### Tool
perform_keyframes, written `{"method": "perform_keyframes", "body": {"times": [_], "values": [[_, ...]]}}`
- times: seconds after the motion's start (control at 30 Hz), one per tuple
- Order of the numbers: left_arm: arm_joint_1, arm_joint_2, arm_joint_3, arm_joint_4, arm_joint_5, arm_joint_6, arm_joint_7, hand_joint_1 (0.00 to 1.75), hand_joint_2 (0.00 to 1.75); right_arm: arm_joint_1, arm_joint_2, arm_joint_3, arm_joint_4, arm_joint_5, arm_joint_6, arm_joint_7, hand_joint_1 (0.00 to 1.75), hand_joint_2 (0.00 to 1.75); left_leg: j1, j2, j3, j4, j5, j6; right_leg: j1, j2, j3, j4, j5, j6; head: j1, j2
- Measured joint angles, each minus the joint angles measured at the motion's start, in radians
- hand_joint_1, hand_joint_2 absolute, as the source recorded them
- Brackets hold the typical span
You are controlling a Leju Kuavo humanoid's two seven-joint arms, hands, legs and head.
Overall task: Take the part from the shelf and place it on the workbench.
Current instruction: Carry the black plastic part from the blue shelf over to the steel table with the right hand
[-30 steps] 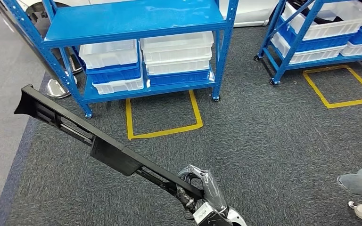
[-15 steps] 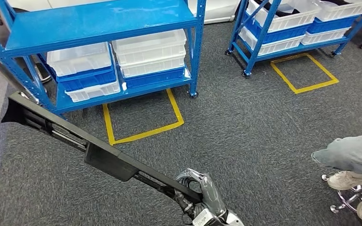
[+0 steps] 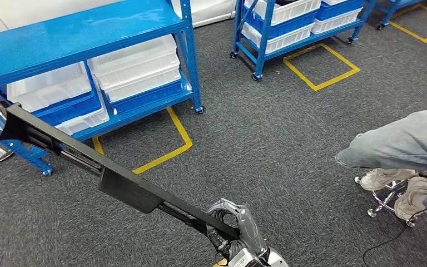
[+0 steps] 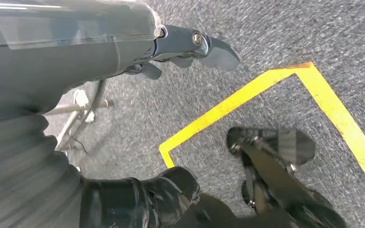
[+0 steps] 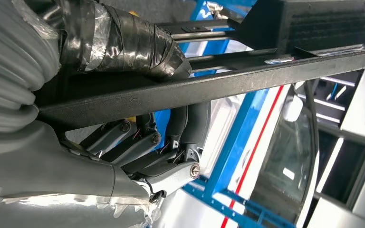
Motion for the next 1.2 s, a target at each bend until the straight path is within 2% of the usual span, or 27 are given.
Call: {"method": "perform_keyframes", "body": {"times": [0.03, 0.07, 0.1, 0.13, 0.17, 0.2, 0.27, 0.3, 0.33, 0.37, 0.43, 0.5, 0.53, 0.57, 0.6, 0.63, 0.67, 0.73, 0.8, 0.87, 0.9, 0.93, 1.0, 1.07, 1.1, 1.13, 1.2], "values": [[0.001, 0.000, 0.000, 0.000, 0.000, 0.000, 0.000, 0.00, 1.75, 0.001, 0.001, 0.000, 0.000, 0.000, 0.000, 0.000, 1.73, 1.75, 0.000, -0.008, -0.032, 0.068, -0.024, 0.000, 0.002, 0.012, -0.001, 0.000, 0.001, -0.002, 0.000, 0.000], [0.003, 0.000, 0.000, 0.000, 0.000, 0.000, 0.000, 0.00, 1.75, 0.002, 0.002, 0.000, 0.000, 0.000, 0.000, 0.000, 1.73, 1.75, 0.000, -0.011, -0.055, 0.112, -0.030, 0.001, 0.004, 0.025, -0.001, 0.001, 0.001, -0.002, 0.000, 0.000], [0.005, 0.000, 0.001, 0.000, 0.000, 0.000, 0.001, 0.00, 1.75, 0.003, 0.002, 0.000, 0.000, 0.001, 0.001, 0.000, 1.73, 1.75, 0.000, -0.012, -0.061, 0.115, -0.015, 0.004, 0.007, 0.040, 0.000, 0.002, 0.002, -0.003, 0.000, 0.000], [0.006, 0.000, 0.001, 0.000, 0.000, -0.001, 0.001, 0.00, 1.75, 0.003, 0.003, 0.000, 0.000, 0.002, 0.001, 0.000, 1.73, 1.75, 0.000, -0.016, -0.047, 0.077, 0.019, 0.008, 0.008, 0.054, 0.001, 0.003, 0.002, -0.003, 0.000, 0.000], [0.006, 0.000, 0.001, 0.000, 0.000, -0.001, 0.001, 0.00, 1.75, 0.004, 0.003, 0.000, 0.000, 0.004, 0.002, -0.001, 1.73, 1.75, 0.000, -0.028, -0.018, 0.007, 0.062, 0.013, 0.009, 0.067, 0.002, 0.004, 0.002, -0.003, 0.000, 0.000], [0.006, 0.001, 0.001, 0.000, -0.001, -0.001, 0.001, 0.00, 1.75, 0.004, 0.004, 0.000, 0.000, 0.005, 0.002, -0.002, 1.73, 1.75, 0.000, -0.051, 0.011, -0.062, 0.093, 0.019, 0.011, 0.079, 0.001, 0.006, 0.002, -0.001, 0.001, 0.000], [0.005, 0.002, 0.001, 0.000, -0.001, -0.001, 0.001, 0.00, 1.75, 0.004, 0.004, 0.000, 0.000, 0.008, 0.002, -0.003, 1.73, 1.75, -0.002, -0.089, 0.046, -0.151, 0.119, 0.026, 0.008, 0.100, -0.006, 0.010, 0.005, 0.005, 0.001, 0.000], [0.004, 0.002, 0.001, 0.000, -0.002, -0.001, 0.001, 0.00, 1.75, 0.004, 0.005, 0.000, 0.000, 0.008, 0.003, -0.003, 1.73, 1.75, -0.003, -0.094, 0.049, -0.160, 0.116, 0.028, 0.006, 0.109, -0.011, 0.010, 0.008, 0.011, 0.001, 0.000], [0.003, 0.002, 0.001, 0.000, -0.002, -0.001, 0.002, 0.00, 1.75, 0.005, 0.005, 0.000, 0.000, 0.009, 0.003, -0.003, 1.73, 1.75, -0.005, -0.086, 0.050, -0.166, 0.119, 0.030, 0.003, 0.121, -0.016, 0.008, 0.012, 0.018, 0.000, 0.000], [0.002, 0.002, 0.001, 0.000, -0.003, -0.001, 0.002, 0.00, 1.75, 0.007, 0.005, 0.000, 0.000, 0.010, 0.003, -0.004, 1.73, 1.75, -0.004, -0.073, 0.053, -0.171, 0.124, 0.035, 0.001, 0.121, -0.018, 0.010, 0.013, 0.025, 0.001, 0.000], [0.001, 0.002, 0.001, 0.000, -0.006, -0.001, 0.002, 0.00, 1.75, 0.008, 0.004, -0.001, -0.002, 0.013, 0.003, -0.004, 1.73, 1.75, 0.000, -0.047, 0.057, -0.185, 0.134, 0.047, 0.005, 0.080, -0.035, 0.044, -0.013, 0.034, 0.002, 0.000], [0.003, 0.001, 0.001, 0.000, -0.009, -0.001, 0.002, 0.00, 1.75, 0.009, 0.004, -0.001, -0.003, 0.015, 0.004, -0.006, 1.73, 1.75, 0.000, -0.021, 0.057, -0.190, 0.137, 0.053, 0.004, 0.026, -0.085, 0.151, -0.078, 0.041, 0.004, 0.000], [0.004, 0.001, 0.001, 0.000, -0.009, -0.001, 0.002, 0.00, 1.75, 0.010, 0.004, -0.001, -0.003, 0.016, 0.004, -0.006, 1.73, 1.75, -0.001, -0.006, 0.057, -0.190, 0.137, 0.054, 0.001, 0.015, -0.115, 0.216, -0.107, 0.046, 0.004, 0.000], [0.005, 0.001, 0.001, 0.000, -0.010, -0.002, 0.002, 0.00, 1.75, 0.011, 0.004, -0.001, -0.003, 0.016, 0.005, -0.006, 1.73, 1.75, -0.002, 0.009, 0.056, -0.189, 0.136, 0.054, -0.003, 0.010, -0.136, 0.264, -0.122, 0.050, 0.004, 0.000], [0.006, 0.001, 0.001, 0.000, -0.010, -0.002, 0.003, 0.00, 1.75, 0.012, 0.004, -0.001, -0.003, 0.017, 0.005, -0.006, 1.73, 1.75, -0.002, 0.023, 0.056, -0.189, 0.135, 0.053, -0.007, 0.008, -0.140, 0.277, -0.119, 0.053, 0.004, 0.000], [0.005, 0.001, 0.001, 0.000, -0.011, -0.003, 0.004, 0.00, 1.75, 0.014, 0.004, -0.002, -0.003, 0.017, 0.005, -0.006, 1.73, 1.75, -0.002, 0.036, 0.056, -0.187, 0.134, 0.051, -0.010, 0.003, -0.124, 0.250, -0.097, 0.055, 0.004, 0.000], [0.005, 0.001, 0.001, 0.000, -0.011, -0.005, 0.005, 0.00, 1.75, 0.014, 0.004, -0.002, -0.003, 0.018, 0.005, -0.006, 1.73, 1.75, -0.002, 0.047, 0.058, -0.186, 0.131, 0.048, -0.012, -0.009, -0.087, 0.185, -0.064, 0.056, 0.004, 0.000], [0.004, 0.001, 0.001, 0.000, -0.012, -0.008, 0.007, 0.00, 1.75, 0.015, 0.004, -0.003, -0.004, 0.021, 0.005, -0.005, 1.73, 1.75, -0.004, 0.065, 0.061, -0.181, 0.125, 0.039, -0.009, -0.052, -0.013, 0.050, -0.018, 0.051, 0.004, 0.000], [0.002, 0.001, 0.001, 0.000, -0.012, -0.010, 0.008, 0.00, 1.75, 0.015, 0.004, -0.003, -0.007, 0.023, 0.006, -0.005, 1.73, 1.75, -0.008, 0.079, 0.064, -0.178, 0.121, 0.028, -0.001, -0.070, 0.010, 0.000, -0.010, 0.040, 0.003, 0.000], [0.000, 0.000, 0.001, 0.000, -0.012, -0.012, 0.009, 0.00, 1.75, 0.016, 0.004, -0.005, -0.008, 0.026, 0.006, -0.005, 1.73, 1.75, -0.008, 0.094, 0.066, -0.179, 0.119, 0.018, 0.001, -0.048, 0.006, -0.001, -0.004, 0.030, 0.003, 0.000], [-0.001, 0.000, 0.001, 0.000, -0.013, -0.012, 0.010, 0.00, 1.75, 0.017, 0.004, -0.006, -0.009, 0.027, 0.006, -0.005, 1.73, 1.75, -0.006, 0.087, 0.065, -0.175, 0.112, 0.013, -0.001, -0.038, 0.005, -0.004, -0.001, 0.024, 0.003, 0.000], [-0.001, 0.000, 0.001, 0.000, -0.014, -0.013, 0.010, 0.00, 1.75, 0.017, 0.004, -0.007, -0.010, 0.028, 0.007, -0.005, 1.73, 1.75, -0.004, 0.068, 0.059, -0.157, 0.096, 0.009, -0.003, -0.028, 0.005, -0.008, 0.003, 0.017, 0.003, 0.000], [0.000, -0.001, 0.001, 0.000, -0.017, -0.015, 0.010, 0.00, 1.75, 0.018, 0.006, -0.009, -0.013, 0.029, 0.009, -0.004, 1.73, 1.75, 0.001, 0.014, 0.015, -0.056, 0.033, 0.004, -0.006, -0.009, 0.004, -0.011, 0.008, 0.007, 0.003, 0.000], [0.003, -0.001, 0.001, 0.000, -0.018, -0.015, 0.011, 0.00, 1.75, 0.018, 0.007, -0.009, -0.014, 0.031, 0.011, -0.004, 1.73, 1.75, 0.001, -0.009, -0.047, 0.079, -0.021, 0.004, -0.002, 0.015, 0.002, -0.009, 0.009, 0.003, 0.003, 0.000], [0.005, -0.001, 0.001, 0.000, -0.018, -0.015, 0.011, 0.00, 1.75, 0.019, 0.007, -0.009, -0.014, 0.032, 0.012, -0.004, 1.73, 1.75, 0.001, -0.011, -0.064, 0.112, -0.023, 0.004, -0.001, 0.029, 0.001, -0.008, 0.009, 0.002, 0.003, 0.000], [0.006, -0.001, 0.001, 0.000, -0.018, -0.015, 0.011, 0.00, 1.75, 0.020, 0.007, -0.010, -0.014, 0.033, 0.012, -0.003, 1.73, 1.75, 0.001, -0.013, -0.064, 0.106, -0.005, 0.006, 0.000, 0.044, 0.001, -0.005, 0.009, 0.002, 0.003, 0.000], [0.008, -0.001, 0.001, 0.000, -0.019, -0.015, 0.011, 0.00, 1.75, 0.021, 0.007, -0.010, -0.014, 0.034, 0.013, -0.003, 1.73, 1.75, 0.002, -0.033, -0.017, -0.008, 0.068, 0.011, 0.000, 0.071, 0.001, 0.001, 0.007, 0.004, 0.003, 0.000]]}}
